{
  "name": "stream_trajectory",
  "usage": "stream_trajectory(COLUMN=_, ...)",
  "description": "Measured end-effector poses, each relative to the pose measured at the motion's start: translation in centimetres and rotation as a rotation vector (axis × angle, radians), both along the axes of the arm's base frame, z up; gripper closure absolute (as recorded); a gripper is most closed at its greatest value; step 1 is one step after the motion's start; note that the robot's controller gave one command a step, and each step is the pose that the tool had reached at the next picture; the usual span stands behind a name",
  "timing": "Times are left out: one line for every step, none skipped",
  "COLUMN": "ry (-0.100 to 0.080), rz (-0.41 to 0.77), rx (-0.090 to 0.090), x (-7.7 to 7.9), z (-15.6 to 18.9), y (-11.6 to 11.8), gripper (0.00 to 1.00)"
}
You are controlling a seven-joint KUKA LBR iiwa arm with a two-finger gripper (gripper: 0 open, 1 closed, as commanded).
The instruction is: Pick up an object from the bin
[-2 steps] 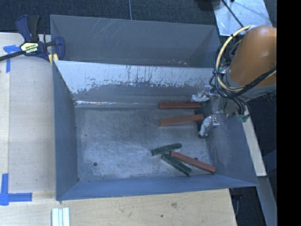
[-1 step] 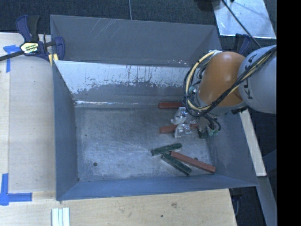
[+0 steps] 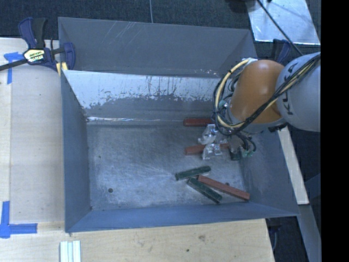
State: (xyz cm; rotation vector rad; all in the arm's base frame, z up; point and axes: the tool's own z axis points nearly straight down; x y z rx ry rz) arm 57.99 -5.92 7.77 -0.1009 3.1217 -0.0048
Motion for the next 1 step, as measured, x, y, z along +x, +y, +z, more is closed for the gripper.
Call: stream_trajectory(ry=0.006, rz=-0.051, rx=0.002, x=2.05, z=19.08, y=-1.74, gripper=1.0)
